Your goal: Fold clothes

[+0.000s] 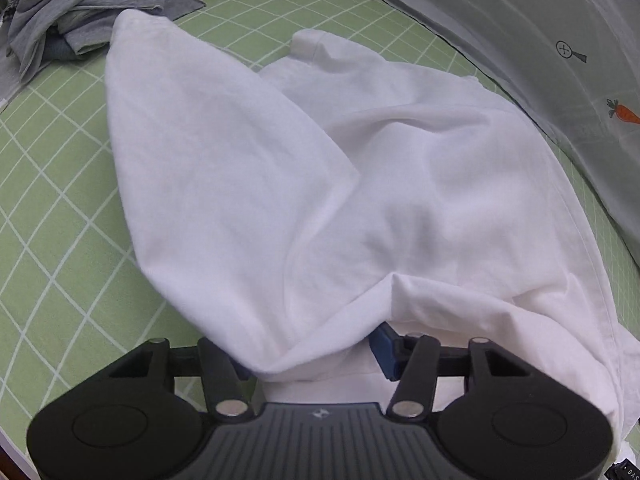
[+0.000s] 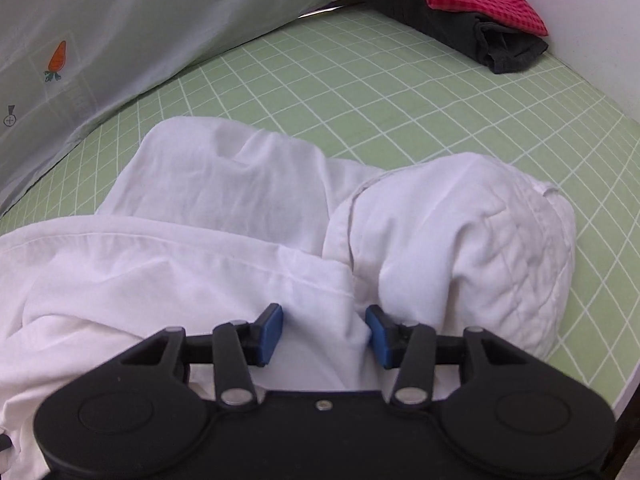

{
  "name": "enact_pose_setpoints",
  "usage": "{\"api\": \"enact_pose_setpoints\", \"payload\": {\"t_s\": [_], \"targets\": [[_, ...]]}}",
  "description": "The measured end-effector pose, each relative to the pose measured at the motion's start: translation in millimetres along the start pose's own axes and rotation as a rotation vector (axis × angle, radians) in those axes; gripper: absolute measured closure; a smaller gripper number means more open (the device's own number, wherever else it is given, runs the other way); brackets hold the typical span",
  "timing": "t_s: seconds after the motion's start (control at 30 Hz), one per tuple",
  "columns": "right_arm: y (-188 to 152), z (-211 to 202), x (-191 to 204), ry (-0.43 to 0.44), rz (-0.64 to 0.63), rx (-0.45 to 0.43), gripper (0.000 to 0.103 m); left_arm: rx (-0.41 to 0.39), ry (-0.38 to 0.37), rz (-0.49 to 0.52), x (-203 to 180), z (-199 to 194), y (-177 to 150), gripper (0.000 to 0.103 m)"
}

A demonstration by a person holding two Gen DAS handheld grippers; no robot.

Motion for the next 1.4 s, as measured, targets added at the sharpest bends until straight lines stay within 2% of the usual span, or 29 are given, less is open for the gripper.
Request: {"api": "enact_pose_setpoints", "payload": {"t_s": [0.03, 0.07, 0.2, 0.4, 0.5, 0.57, 0.63, 0.7, 0.77, 0.83, 1.07, 1.13, 1.23, 1.3, 1.37, 1.4], "targets": [[6, 5, 0, -0.008, -0.006, -0.006, 0.059, -0.006, 0.012, 0.003, -4, 2, 4, 0.054], [12, 10, -2, -0.012, -0.007, -0.011, 0.066, -0.012, 0.022, 0.007, -8, 4, 9, 0.055], [45, 36, -12, -0.021, 0.015, -0.019, 0.072, -0.038, 0.034, 0.024, -34, 15, 35, 0.058], [122, 83, 5, -0.031, -0.063, -0.077, 0.075, -0.072, -0.017, 0.070, -107, 47, 86, 0.059], [168, 100, 12, -0.007, -0.040, -0.120, 0.083, -0.093, -0.032, 0.083, -144, 58, 109, 0.059], [198, 92, 23, 0.013, -0.043, -0.186, 0.089, -0.113, -0.035, 0.082, -157, 54, 119, 0.060], [221, 65, 35, 0.037, -0.095, -0.289, 0.090, -0.137, -0.045, 0.087, -162, 44, 122, 0.060], [229, 30, 47, 0.062, -0.152, -0.383, 0.090, -0.156, -0.058, 0.092, -159, 32, 117, 0.060], [219, 1, 50, 0.083, -0.169, -0.428, 0.090, -0.156, -0.062, 0.086, -151, 24, 111, 0.061], [195, -16, 48, 0.100, -0.155, -0.422, 0.091, -0.155, -0.066, 0.077, -134, 10, 105, 0.061], [32, 13, 22, 0.151, -0.067, -0.095, 0.091, -0.164, -0.057, 0.053, -89, -25, 86, 0.061], [18, 13, 18, 0.163, -0.037, -0.076, 0.091, -0.175, -0.059, 0.060, -91, -31, 87, 0.060], [32, 9, 20, 0.157, -0.035, -0.083, 0.089, -0.196, -0.065, 0.081, -106, -34, 98, 0.056], [48, 1, 20, 0.139, -0.035, -0.118, 0.076, -0.211, -0.070, 0.097, -119, -34, 107, 0.049], [64, -12, 21, 0.121, -0.048, -0.180, 0.044, -0.226, -0.075, 0.113, -132, -35, 116, 0.044], [75, -20, 19, 0.100, -0.047, -0.219, 0.036, -0.233, -0.077, 0.121, -139, -35, 120, 0.042]]}}
Point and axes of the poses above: each gripper's, at about its wrist camera, not at the fingertips, and z roughly the way its jaws point, x to its left, y to its top, the point moved 10 cm from there along z, roughly the way its jaws point, and after that the axes turned 8 degrees about -z, right-handed, at the moved point
